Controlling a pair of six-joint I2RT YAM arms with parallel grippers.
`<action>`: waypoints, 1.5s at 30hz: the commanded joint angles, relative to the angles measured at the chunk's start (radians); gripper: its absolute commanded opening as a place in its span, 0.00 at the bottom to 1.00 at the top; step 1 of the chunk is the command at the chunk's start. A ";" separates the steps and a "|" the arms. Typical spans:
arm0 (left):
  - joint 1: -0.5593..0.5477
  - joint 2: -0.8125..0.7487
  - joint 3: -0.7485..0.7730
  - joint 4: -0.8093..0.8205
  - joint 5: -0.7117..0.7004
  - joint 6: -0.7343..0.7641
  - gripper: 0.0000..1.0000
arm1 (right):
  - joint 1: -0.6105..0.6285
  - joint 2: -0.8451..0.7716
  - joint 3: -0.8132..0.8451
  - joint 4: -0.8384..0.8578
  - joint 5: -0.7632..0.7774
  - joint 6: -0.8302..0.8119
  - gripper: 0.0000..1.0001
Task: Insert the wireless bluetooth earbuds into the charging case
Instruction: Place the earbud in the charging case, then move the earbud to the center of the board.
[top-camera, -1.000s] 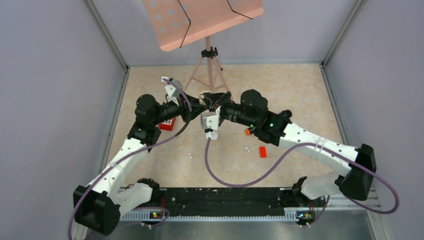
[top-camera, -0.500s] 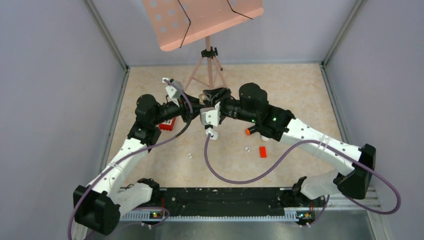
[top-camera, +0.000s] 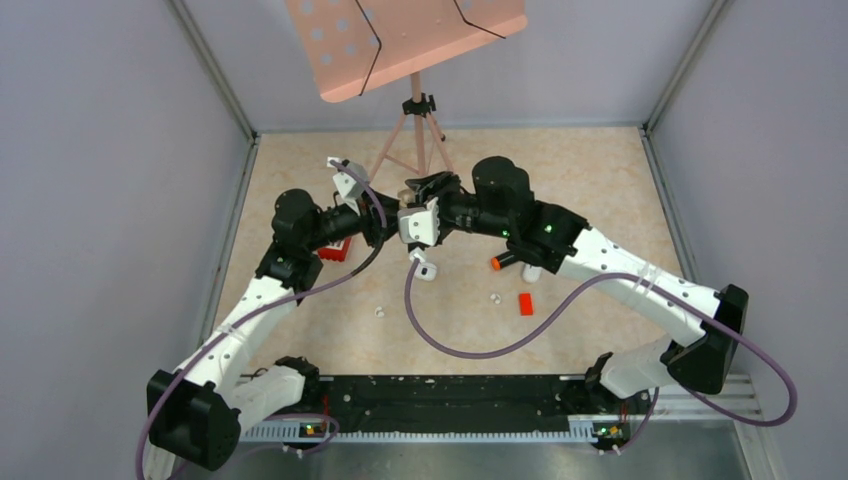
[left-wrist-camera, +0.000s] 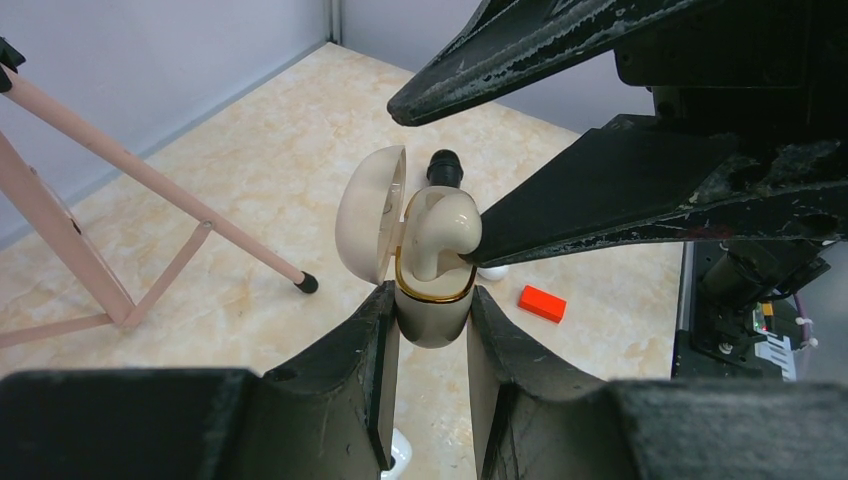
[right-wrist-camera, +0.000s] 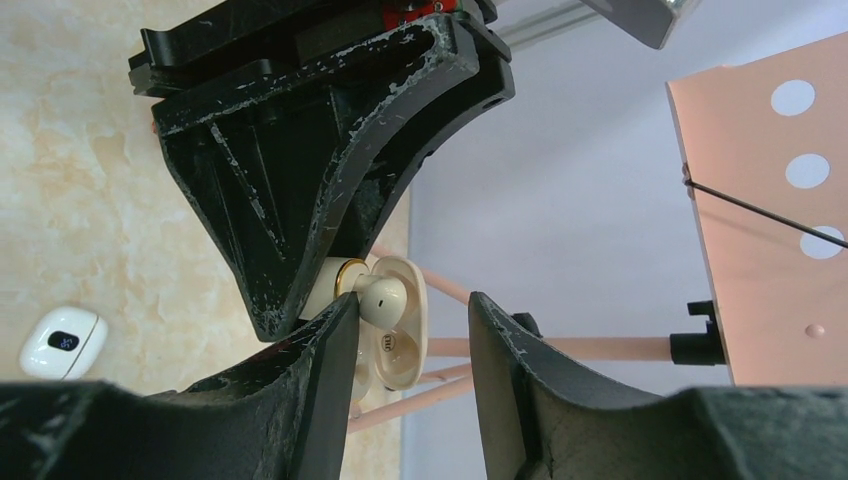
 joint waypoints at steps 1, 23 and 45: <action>0.001 -0.025 0.015 0.091 -0.010 0.012 0.00 | -0.014 0.020 0.037 -0.126 -0.028 0.028 0.45; 0.003 -0.018 0.003 0.086 -0.038 0.037 0.00 | -0.109 0.005 0.161 -0.232 -0.071 0.194 0.45; 0.029 -0.040 0.060 -0.171 -0.081 0.164 0.00 | -0.624 0.343 0.009 -0.350 0.091 1.240 0.35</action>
